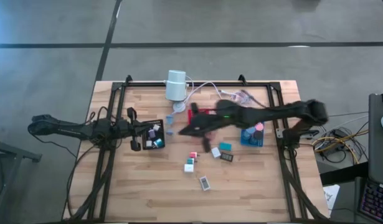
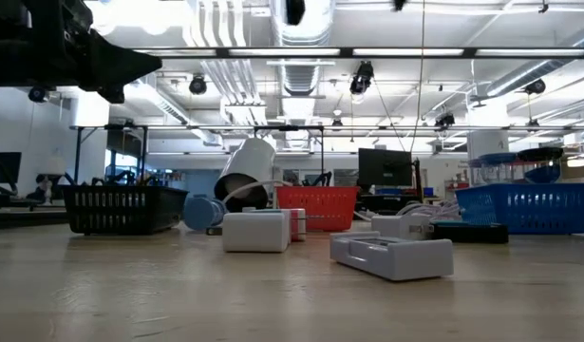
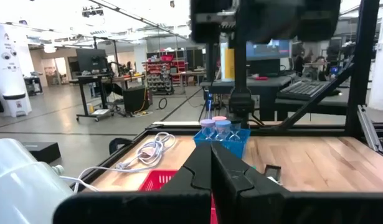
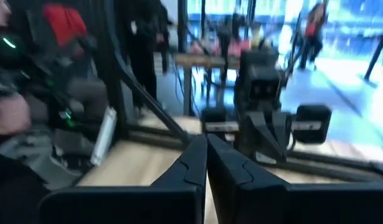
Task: Pick & Place Office items
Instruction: Put the light blue hourglass into the blue basket
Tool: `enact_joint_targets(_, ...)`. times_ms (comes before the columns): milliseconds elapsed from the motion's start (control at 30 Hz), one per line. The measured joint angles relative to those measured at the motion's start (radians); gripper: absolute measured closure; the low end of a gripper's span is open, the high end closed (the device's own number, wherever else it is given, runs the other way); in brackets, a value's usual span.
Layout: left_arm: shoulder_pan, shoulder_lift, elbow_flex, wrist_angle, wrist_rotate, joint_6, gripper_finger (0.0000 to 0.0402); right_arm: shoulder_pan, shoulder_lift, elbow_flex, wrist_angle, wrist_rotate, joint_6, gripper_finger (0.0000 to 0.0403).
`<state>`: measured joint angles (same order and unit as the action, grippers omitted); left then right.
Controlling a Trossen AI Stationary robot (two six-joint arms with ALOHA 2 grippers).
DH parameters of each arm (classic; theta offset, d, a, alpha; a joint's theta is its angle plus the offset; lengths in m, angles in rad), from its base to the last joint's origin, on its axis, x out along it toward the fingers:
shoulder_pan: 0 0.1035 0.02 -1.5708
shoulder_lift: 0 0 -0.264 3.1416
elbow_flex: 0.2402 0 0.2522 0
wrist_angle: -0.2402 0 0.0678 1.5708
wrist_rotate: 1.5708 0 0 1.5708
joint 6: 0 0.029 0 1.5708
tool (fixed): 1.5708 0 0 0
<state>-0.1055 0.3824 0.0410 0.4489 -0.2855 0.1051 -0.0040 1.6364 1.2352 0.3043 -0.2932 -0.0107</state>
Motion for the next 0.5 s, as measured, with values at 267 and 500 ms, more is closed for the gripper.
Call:
enact_joint_targets(267,0.0,0.018,0.072,-0.214,-0.103,-0.096,0.0401,0.02,-0.368,-0.466,0.245,0.005,0.037,0.0394)
enact_joint_targets(500,0.001,0.201,0.251,-0.487,-0.222,-0.285,0.0401,0.03,-0.586,-0.768,0.372,0.122,0.042,0.0394)
